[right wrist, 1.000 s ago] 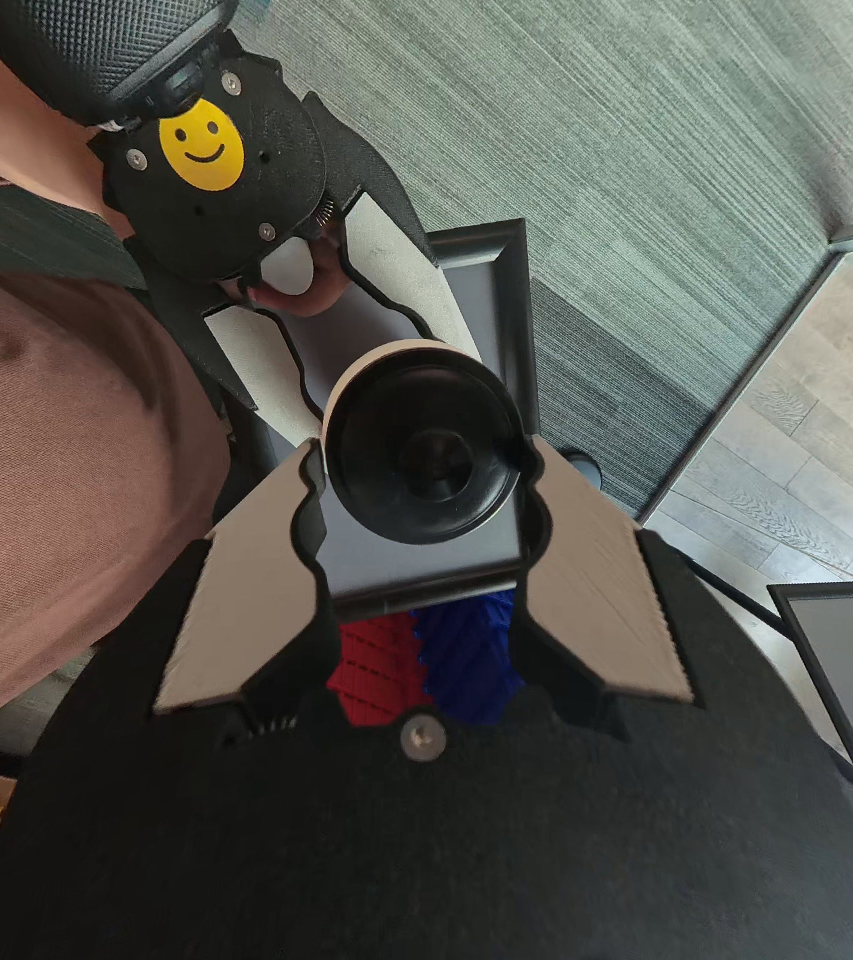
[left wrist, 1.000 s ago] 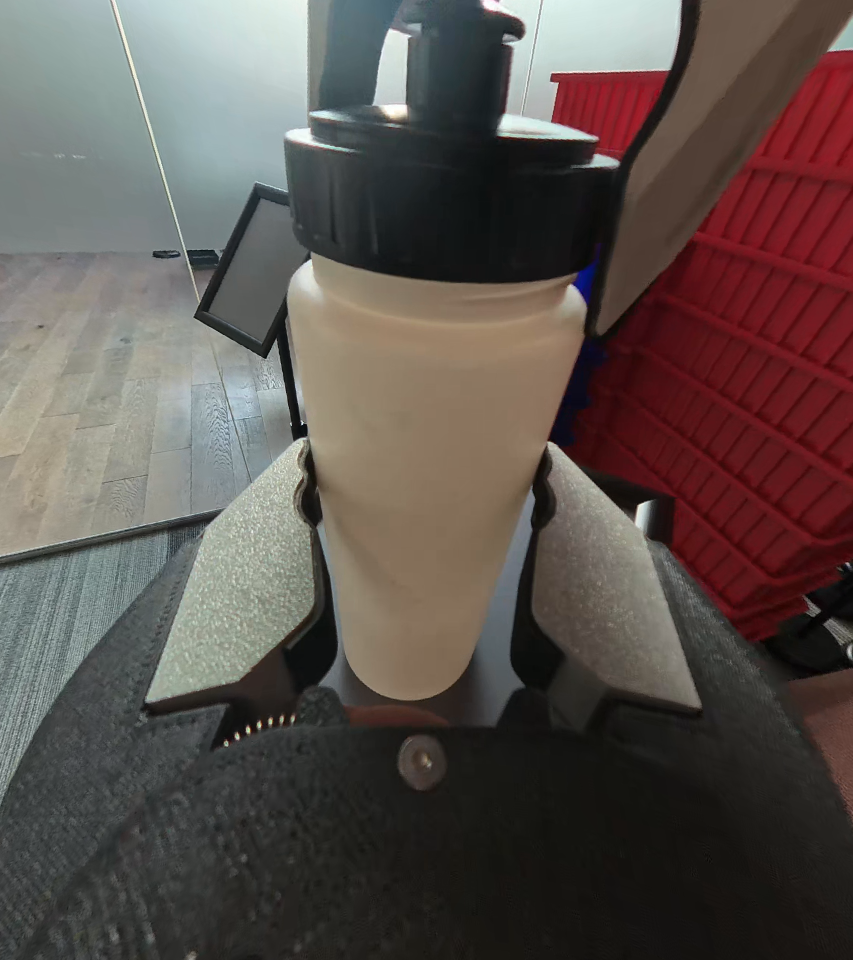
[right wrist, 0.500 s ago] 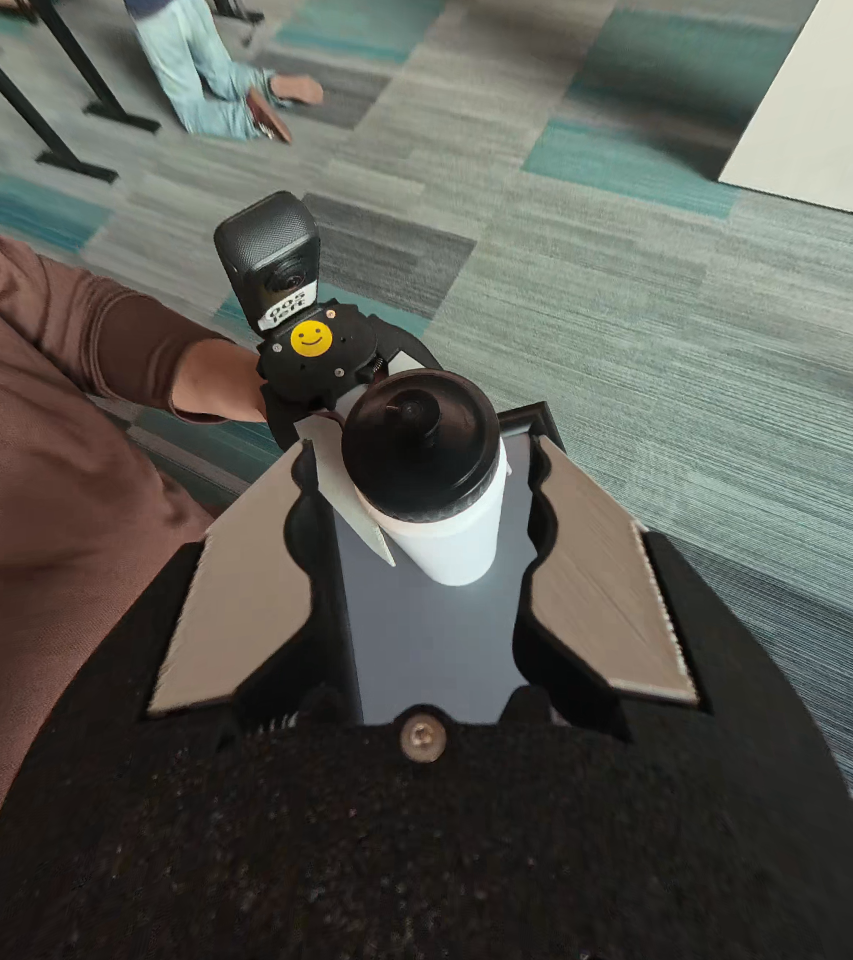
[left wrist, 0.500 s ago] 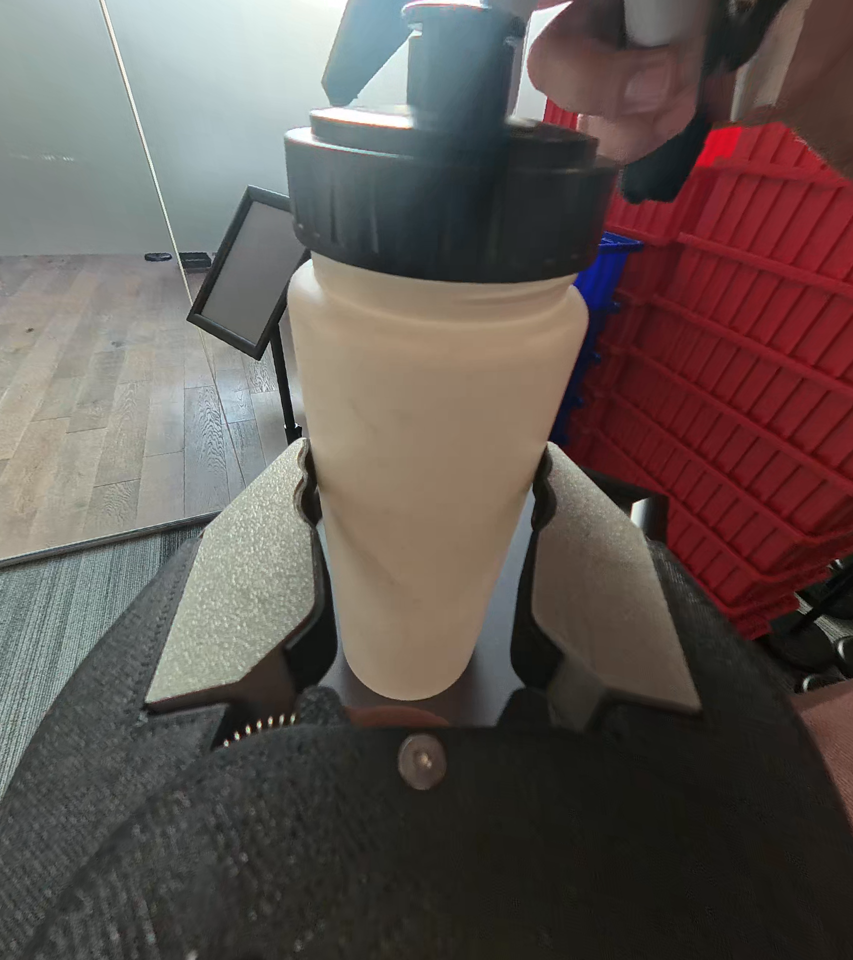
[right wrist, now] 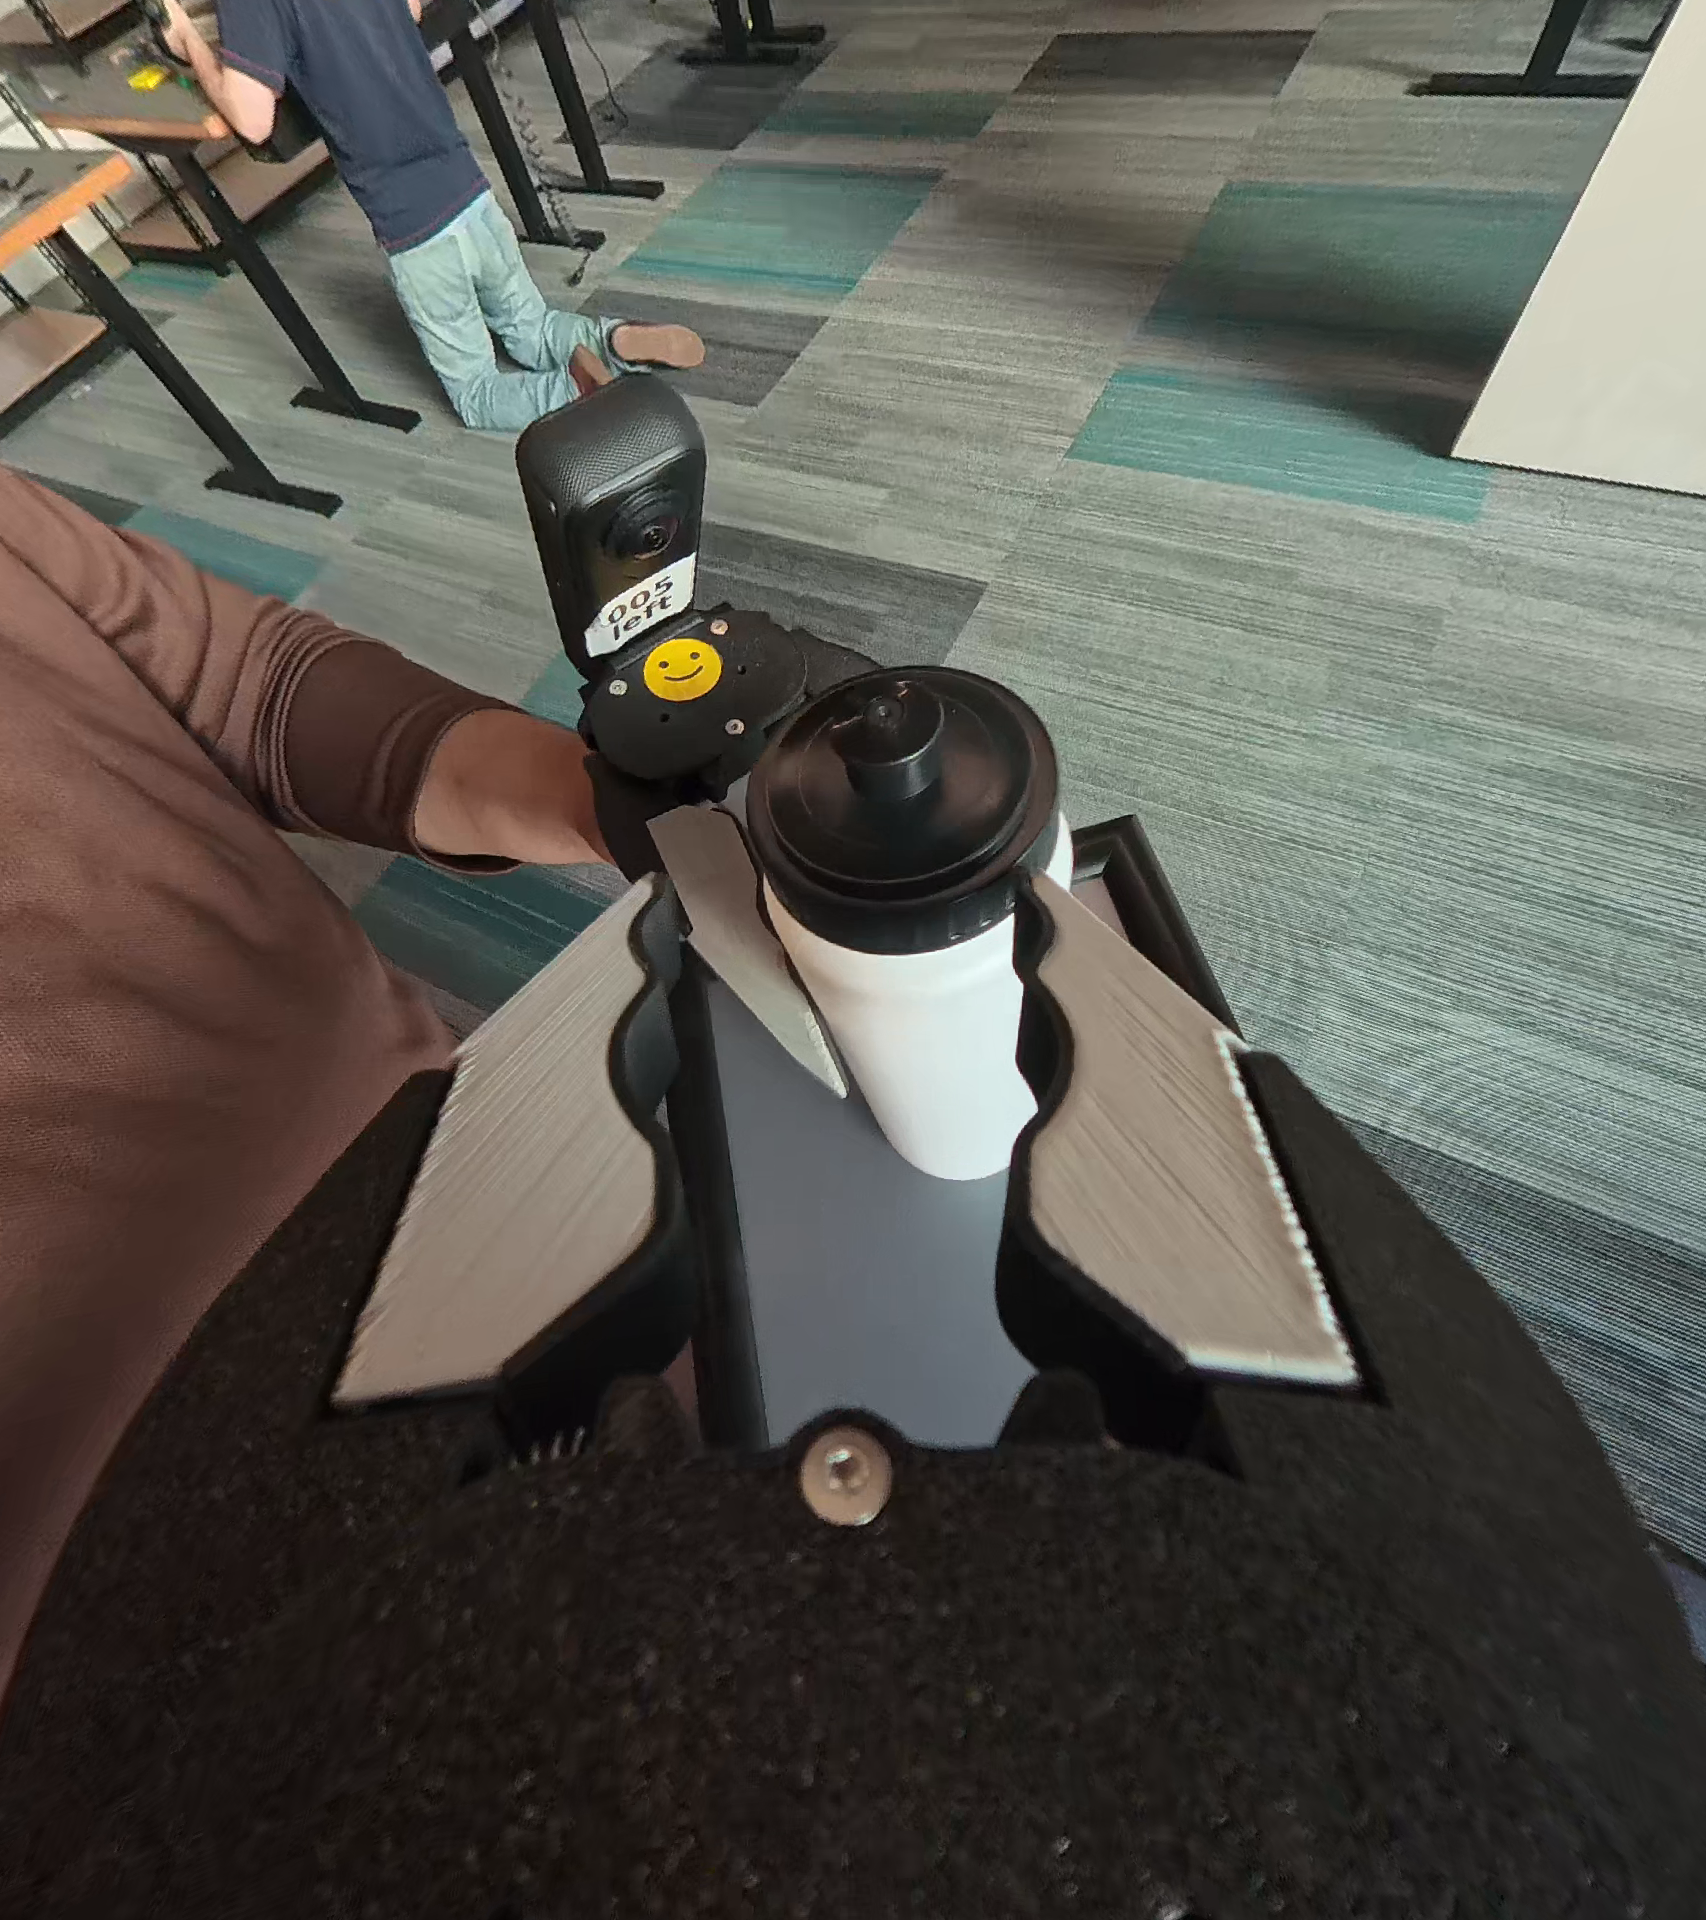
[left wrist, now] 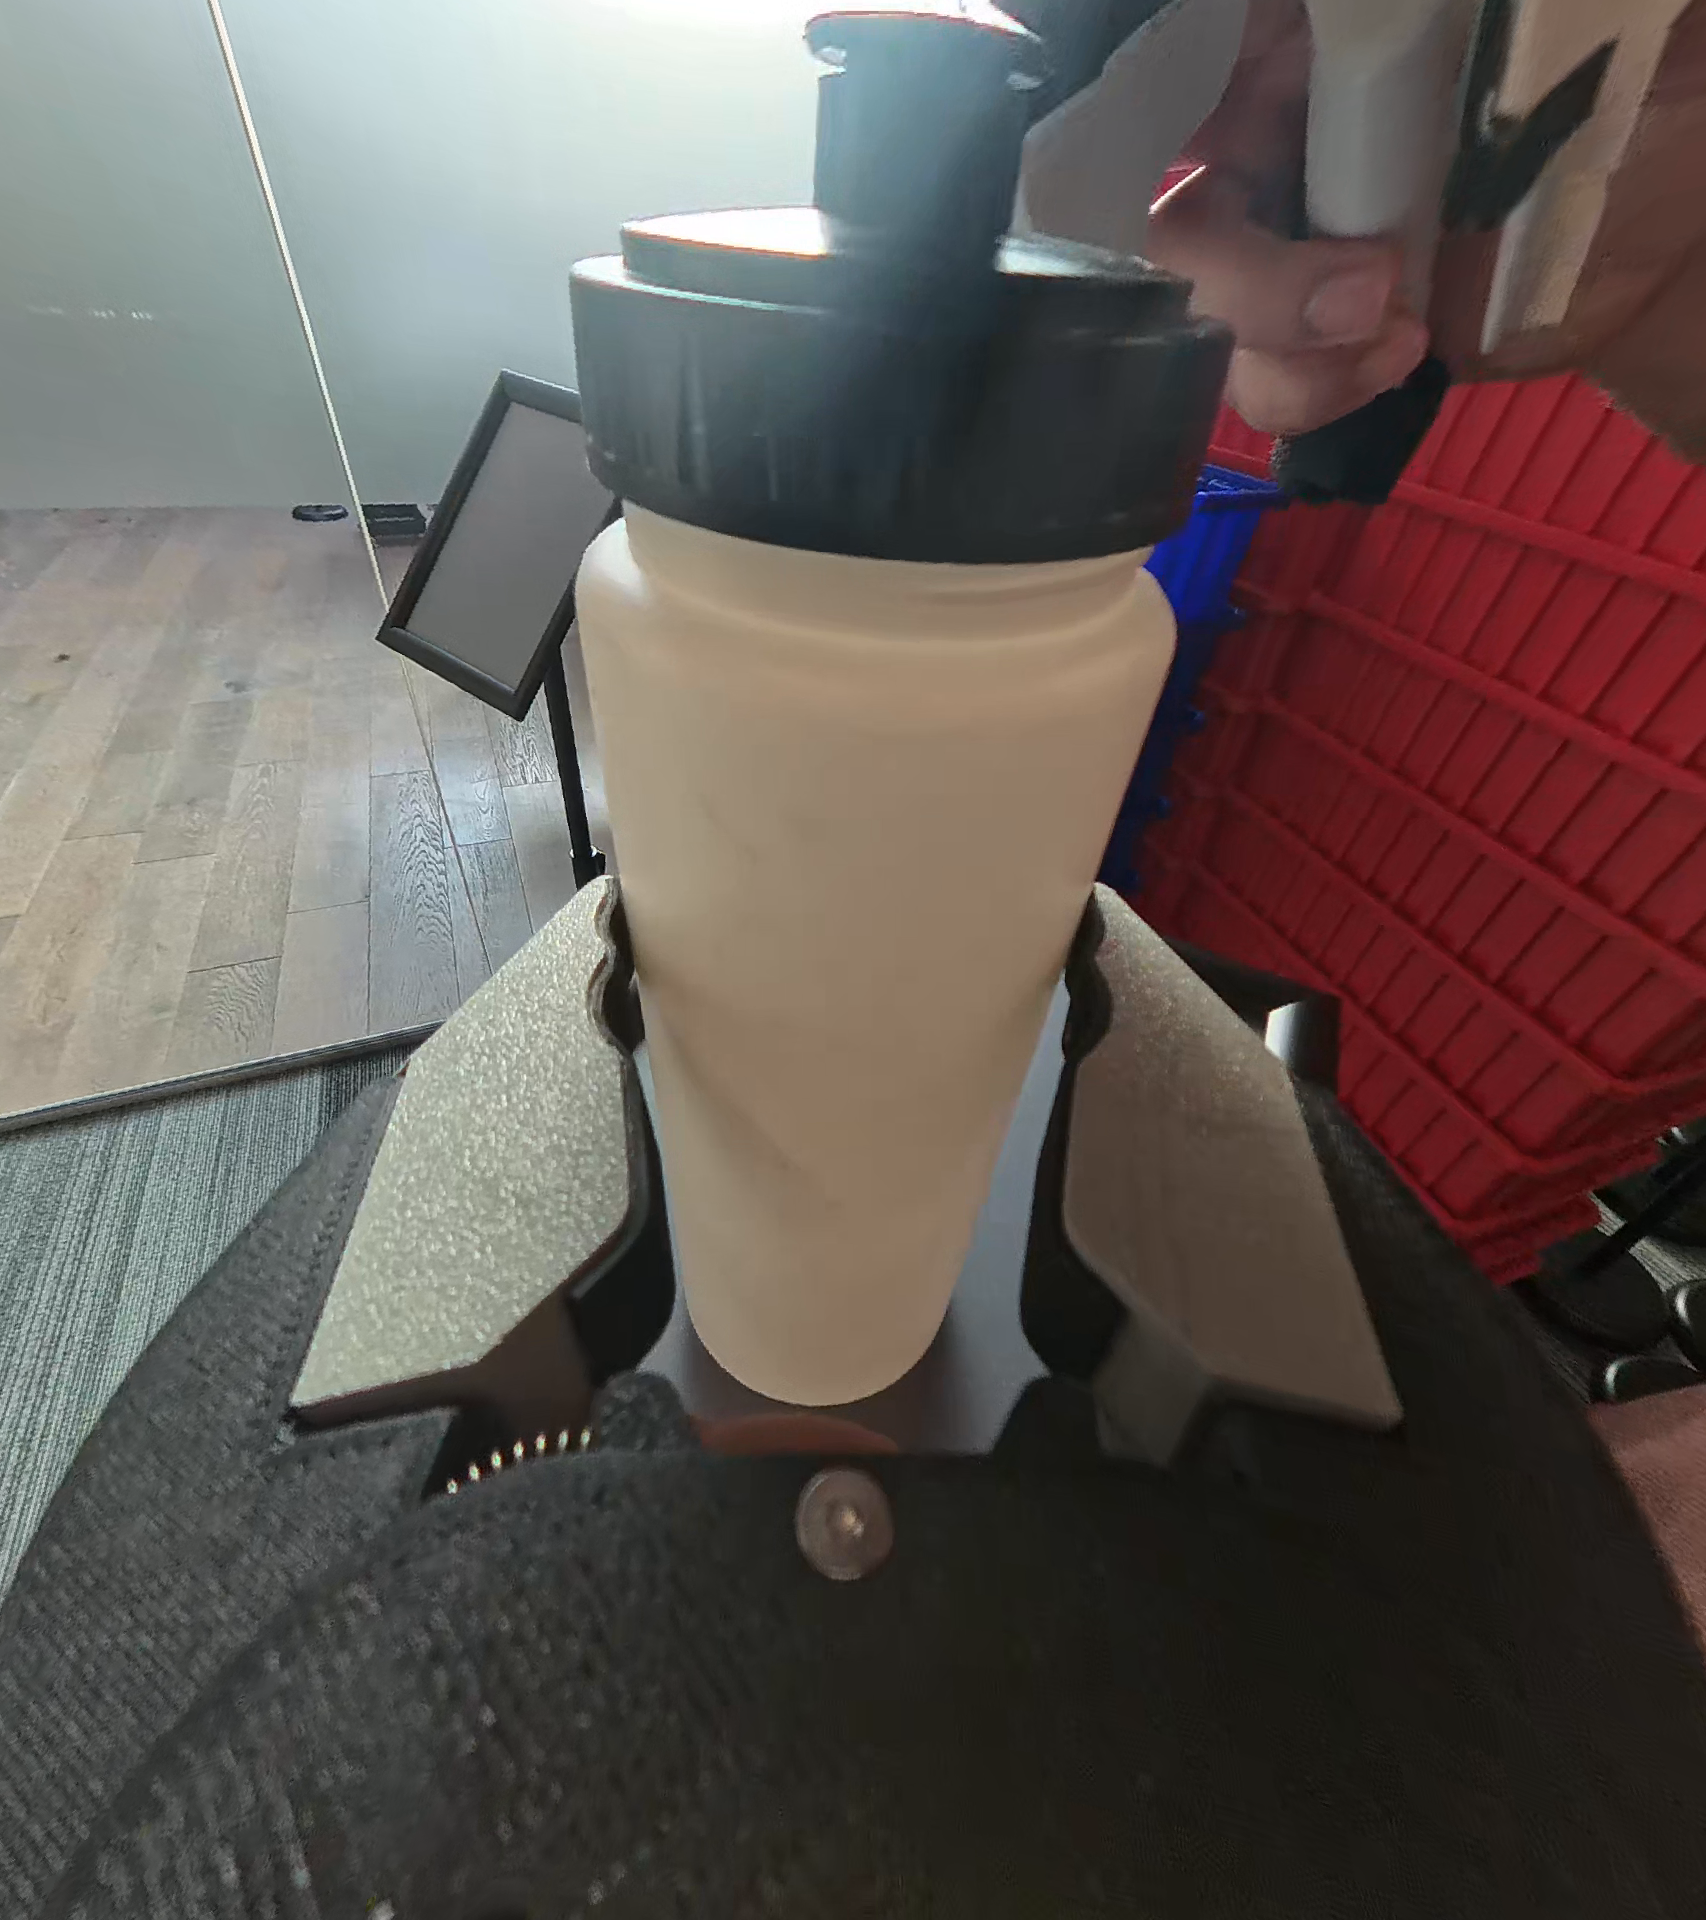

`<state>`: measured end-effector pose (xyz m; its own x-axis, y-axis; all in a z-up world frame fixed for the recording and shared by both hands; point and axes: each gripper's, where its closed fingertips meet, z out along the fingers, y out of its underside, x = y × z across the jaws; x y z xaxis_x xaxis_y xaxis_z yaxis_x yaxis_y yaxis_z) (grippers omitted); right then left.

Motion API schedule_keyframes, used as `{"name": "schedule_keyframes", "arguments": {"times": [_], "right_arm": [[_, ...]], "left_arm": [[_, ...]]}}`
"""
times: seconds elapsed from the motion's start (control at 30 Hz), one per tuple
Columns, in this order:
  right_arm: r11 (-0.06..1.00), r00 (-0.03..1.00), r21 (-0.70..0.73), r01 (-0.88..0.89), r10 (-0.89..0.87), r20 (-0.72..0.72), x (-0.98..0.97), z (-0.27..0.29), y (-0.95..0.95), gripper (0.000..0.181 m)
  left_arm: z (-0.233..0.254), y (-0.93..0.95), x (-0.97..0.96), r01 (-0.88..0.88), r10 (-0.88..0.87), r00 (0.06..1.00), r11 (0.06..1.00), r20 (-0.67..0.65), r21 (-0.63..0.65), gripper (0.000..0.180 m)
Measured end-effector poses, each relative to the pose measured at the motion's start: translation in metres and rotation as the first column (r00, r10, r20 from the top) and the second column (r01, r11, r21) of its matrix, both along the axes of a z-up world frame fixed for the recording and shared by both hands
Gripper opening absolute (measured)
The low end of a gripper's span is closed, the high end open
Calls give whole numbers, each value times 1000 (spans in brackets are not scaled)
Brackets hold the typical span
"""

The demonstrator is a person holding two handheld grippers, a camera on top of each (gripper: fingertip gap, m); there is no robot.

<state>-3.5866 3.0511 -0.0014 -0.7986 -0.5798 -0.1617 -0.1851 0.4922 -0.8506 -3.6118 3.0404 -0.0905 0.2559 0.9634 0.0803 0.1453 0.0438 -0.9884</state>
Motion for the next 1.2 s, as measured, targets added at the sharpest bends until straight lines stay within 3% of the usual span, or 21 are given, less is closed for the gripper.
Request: {"name": "schedule_keyframes", "arguments": {"times": [0.13,0.3,0.37,0.4,0.43,0.47,0.53,0.57,0.7,0.77,0.8,0.87,0.9,0.93,1.0,1.03,1.13,1.17,1.2], "right_arm": [[1000,1000,-18,21,-20,19,0,-3,-15,86],[1000,1000,-17,-24,24,18,11,-7,2,82],[997,997,-39,-70,71,14,14,-2,23,64],[990,991,-55,-128,130,42,20,2,34,30],[988,988,-67,-136,140,66,21,5,37,19],[995,995,-69,-75,80,66,13,4,28,26],[995,995,-63,75,-71,76,-6,0,0,97],[994,993,-75,83,-76,93,-6,1,-9,104],[999,997,-54,-3,7,80,15,-10,-14,92],[998,1000,-63,-2,2,14,16,-12,-2,97],[997,1000,-74,-19,17,-26,16,-12,11,92],[987,995,-126,-97,100,18,22,1,37,31],[986,995,-149,-79,88,50,18,8,38,18],[988,998,-154,-13,22,57,7,10,30,26],[983,992,-144,115,-108,58,-15,9,4,95],[981,992,-152,121,-113,61,-15,8,-6,102],[990,996,-123,62,-54,70,0,-3,-22,96],[994,997,-110,26,-17,81,9,-5,-19,85],[994,997,-112,14,-5,76,14,-5,-15,93]], "left_arm": [[0,2,-1,1,-1,1000,1000,-6,-5,84],[0,1,-1,0,-1,1000,1000,-13,-14,83],[0,-1,0,-6,6,1000,1000,-18,0,85],[0,-2,0,-8,8,1000,1000,-18,4,85],[0,-2,0,-6,6,1000,1000,-16,3,85],[0,-1,-1,-2,2,1000,1000,-12,2,84],[0,2,-3,11,-11,1000,1000,-8,-9,84],[1,3,-4,15,-15,1000,1000,-6,-13,84],[1,-2,-6,2,-3,1000,1000,-13,-12,83],[1,-3,-5,-5,5,1000,1000,-21,-15,83],[1,-5,-4,-18,18,1000,1000,-22,-8,83],[0,-8,-6,-23,24,1000,1000,-20,9,84],[1,-8,-6,-20,20,1000,1000,-23,4,84],[1,-6,-7,-15,15,1000,1000,-21,-3,84],[1,0,-8,4,-4,1000,1000,-18,-16,83],[1,3,-8,10,-10,1000,1000,-18,-20,83],[1,0,-9,4,-4,1000,1000,-19,-16,83],[1,-2,-9,2,-2,1000,1000,-20,-16,83],[1,-1,-8,12,-12,1000,999,-25,-32,83]]}}
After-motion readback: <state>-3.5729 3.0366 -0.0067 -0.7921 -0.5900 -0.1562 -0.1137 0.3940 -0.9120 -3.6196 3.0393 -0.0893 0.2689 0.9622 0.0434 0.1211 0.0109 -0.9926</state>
